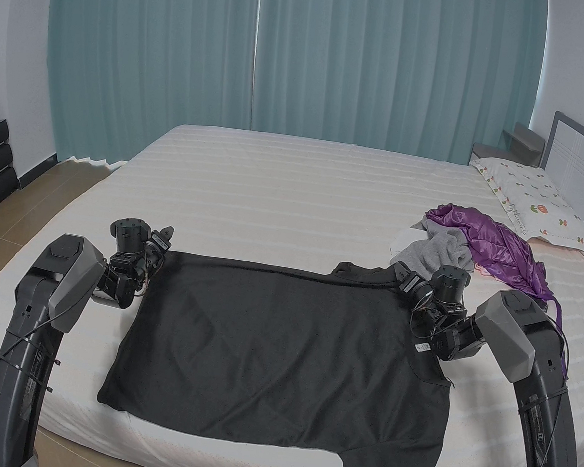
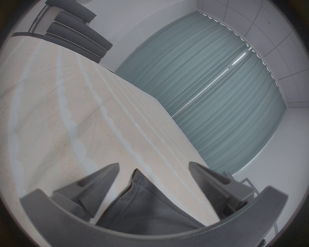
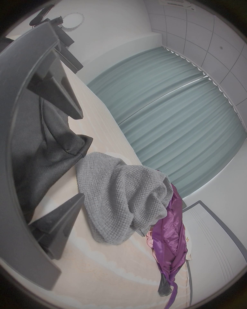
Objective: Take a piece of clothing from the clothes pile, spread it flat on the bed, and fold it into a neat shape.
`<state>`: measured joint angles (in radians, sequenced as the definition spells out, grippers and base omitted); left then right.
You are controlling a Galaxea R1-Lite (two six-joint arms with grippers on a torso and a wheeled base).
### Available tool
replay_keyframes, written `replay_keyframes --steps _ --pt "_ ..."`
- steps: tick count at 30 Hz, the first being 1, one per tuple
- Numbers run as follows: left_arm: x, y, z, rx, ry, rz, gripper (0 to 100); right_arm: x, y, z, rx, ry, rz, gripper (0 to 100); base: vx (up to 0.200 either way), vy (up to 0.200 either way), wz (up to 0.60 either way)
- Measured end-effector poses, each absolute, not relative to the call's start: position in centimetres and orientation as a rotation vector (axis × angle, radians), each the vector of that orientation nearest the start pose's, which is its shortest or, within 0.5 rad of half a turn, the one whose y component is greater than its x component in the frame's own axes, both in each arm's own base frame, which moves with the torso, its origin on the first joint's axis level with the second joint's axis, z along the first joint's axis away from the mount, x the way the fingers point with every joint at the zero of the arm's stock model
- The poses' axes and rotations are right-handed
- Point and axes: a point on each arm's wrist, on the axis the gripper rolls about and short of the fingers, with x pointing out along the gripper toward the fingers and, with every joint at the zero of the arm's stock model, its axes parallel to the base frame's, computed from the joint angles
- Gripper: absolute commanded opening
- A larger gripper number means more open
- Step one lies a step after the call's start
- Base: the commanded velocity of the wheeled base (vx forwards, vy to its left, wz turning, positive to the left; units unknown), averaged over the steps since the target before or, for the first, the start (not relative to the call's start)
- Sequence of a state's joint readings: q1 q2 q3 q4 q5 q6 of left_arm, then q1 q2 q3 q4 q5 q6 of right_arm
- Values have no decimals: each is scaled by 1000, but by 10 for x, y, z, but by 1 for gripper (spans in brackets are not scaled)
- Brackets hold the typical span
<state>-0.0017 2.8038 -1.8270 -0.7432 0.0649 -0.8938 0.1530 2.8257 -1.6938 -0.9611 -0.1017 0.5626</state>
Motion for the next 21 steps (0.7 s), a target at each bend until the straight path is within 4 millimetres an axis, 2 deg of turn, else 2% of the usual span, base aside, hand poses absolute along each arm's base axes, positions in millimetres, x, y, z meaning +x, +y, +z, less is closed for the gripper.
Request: replay_keyframes --steps 6,11,15,21 --pt "537 1 -26 -882 208 175 100 512 68 -37 549 177 -13 100 0 0 0" --pt "524 3 -16 -886 218 180 100 494 61 -29 562 205 -22 100 0 0 0" --pt "508 4 -3 -888 230 179 100 467 56 -23 590 258 -28 100 0 0 0" --pt "481 5 20 -890 258 177 100 415 51 -10 634 346 -32 100 0 0 0"
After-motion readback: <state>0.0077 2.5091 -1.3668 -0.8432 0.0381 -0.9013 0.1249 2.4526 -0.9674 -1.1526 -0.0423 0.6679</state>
